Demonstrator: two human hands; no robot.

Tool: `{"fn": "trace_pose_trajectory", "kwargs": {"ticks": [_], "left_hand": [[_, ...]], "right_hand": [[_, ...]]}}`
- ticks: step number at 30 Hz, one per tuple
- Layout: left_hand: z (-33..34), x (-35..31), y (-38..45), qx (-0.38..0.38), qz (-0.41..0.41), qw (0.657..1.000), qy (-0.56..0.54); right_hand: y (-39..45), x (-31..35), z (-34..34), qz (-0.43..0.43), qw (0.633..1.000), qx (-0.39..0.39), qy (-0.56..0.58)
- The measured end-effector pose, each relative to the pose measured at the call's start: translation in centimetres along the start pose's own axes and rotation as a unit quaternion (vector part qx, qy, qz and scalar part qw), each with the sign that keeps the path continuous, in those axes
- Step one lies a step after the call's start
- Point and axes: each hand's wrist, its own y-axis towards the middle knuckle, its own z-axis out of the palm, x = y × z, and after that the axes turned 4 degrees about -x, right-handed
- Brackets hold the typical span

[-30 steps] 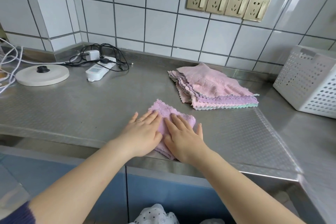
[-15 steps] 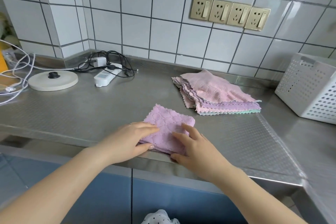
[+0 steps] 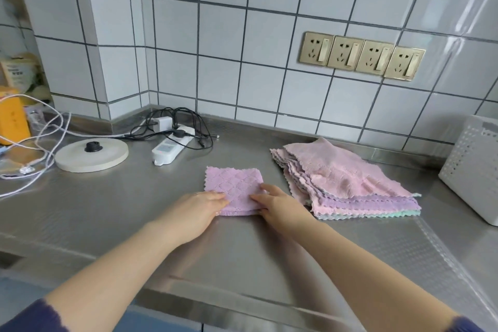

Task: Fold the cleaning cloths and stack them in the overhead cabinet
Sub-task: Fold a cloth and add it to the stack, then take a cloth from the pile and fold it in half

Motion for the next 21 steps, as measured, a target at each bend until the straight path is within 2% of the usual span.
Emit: {"fn": "trace_pose_trajectory", "kwargs": {"ticks": [3, 6, 8, 12, 15, 17, 19, 21], "left_hand": [[0.3, 1.7, 1.6, -0.011, -0.027, 1.000, 0.009], [0.7, 2.5, 2.2, -0.049, -0.002, 0.999, 0.014], [0.8, 2.7, 2.0, -0.046, 0.002, 0.998, 0.041], [0.8, 1.5, 1.4, 0.020, -0.015, 0.999, 0.035], [0.1, 0.5, 1.2, 0.075, -0.018, 0.994, 0.078], [-0.8, -0.6, 1.7, 0.073, -0.004, 0.993, 0.096], [-1.3, -2.6, 3.3, 0.050, 0.021, 0.996, 0.064], [-1.4, -5.5, 5.8, 0.033, 0.037, 0.999, -0.014]], "right_hand": [[2.5, -0.1, 0.7, 0.006, 1.000, -0.003, 0.006], [3.8, -0.5, 1.1, 0.001, 1.000, -0.006, 0.014], [3.9, -0.8, 1.3, -0.009, 1.000, -0.015, 0.007], [2.7, -1.5, 1.4, -0.040, 0.998, -0.045, -0.006], [1.2, -2.4, 0.1, -0.077, 0.995, -0.067, 0.003], [-0.1, -3.7, -1.4, -0.093, 0.991, -0.091, 0.011], [-1.6, -5.5, -3.3, -0.095, 0.987, -0.131, 0.014], [-2.8, -8.1, -5.0, -0.075, 0.980, -0.186, -0.008]]}}
